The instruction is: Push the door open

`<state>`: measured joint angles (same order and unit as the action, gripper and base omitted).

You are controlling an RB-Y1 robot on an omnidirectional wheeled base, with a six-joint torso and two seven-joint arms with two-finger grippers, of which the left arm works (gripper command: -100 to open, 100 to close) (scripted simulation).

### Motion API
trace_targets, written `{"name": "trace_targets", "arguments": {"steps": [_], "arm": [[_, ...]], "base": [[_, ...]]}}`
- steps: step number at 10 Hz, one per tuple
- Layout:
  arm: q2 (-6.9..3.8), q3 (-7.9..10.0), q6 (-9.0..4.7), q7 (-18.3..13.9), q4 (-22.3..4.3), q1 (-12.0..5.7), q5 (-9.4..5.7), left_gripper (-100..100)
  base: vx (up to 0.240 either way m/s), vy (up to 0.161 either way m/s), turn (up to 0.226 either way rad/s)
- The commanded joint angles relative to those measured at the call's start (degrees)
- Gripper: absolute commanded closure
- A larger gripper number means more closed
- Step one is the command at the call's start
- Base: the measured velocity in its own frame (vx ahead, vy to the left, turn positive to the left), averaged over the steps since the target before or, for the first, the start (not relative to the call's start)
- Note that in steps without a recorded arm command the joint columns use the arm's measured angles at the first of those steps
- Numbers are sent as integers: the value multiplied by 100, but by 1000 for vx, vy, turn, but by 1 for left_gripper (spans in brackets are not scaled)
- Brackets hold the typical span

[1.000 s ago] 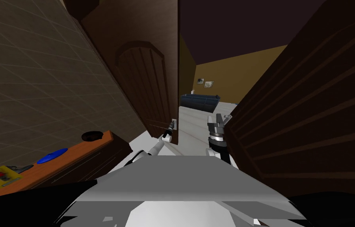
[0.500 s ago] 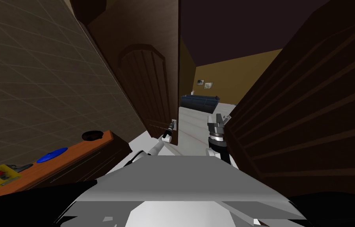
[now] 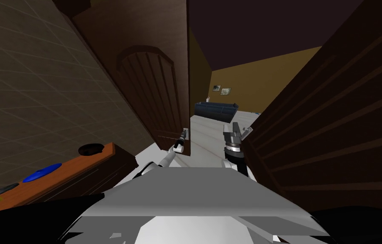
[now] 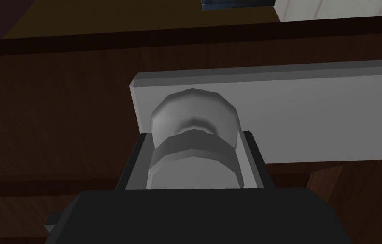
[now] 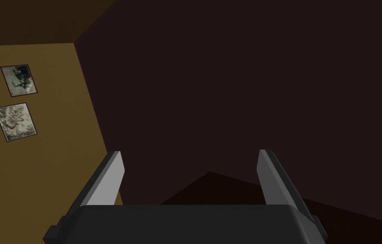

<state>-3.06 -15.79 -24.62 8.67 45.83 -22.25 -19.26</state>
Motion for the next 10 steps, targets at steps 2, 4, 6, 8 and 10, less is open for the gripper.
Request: {"name": "trace_targets", "arguments": {"steps": [2,4,6,8,10], "arm": [[-122,218,10,34,3,-23,-52,100],[-181,391,0,69,-35,-33,-92,100],[-224,527,-8,96,-65,-41,-123,100],[-278,713,-18,133,-106,-53,-166,100],[-315,851,-26,161,-136,-61,-197,100]], "base": [[210,-146,73],[189,-170,79],[173,-159,101],[142,-139,68],[160,-129,67]]}}
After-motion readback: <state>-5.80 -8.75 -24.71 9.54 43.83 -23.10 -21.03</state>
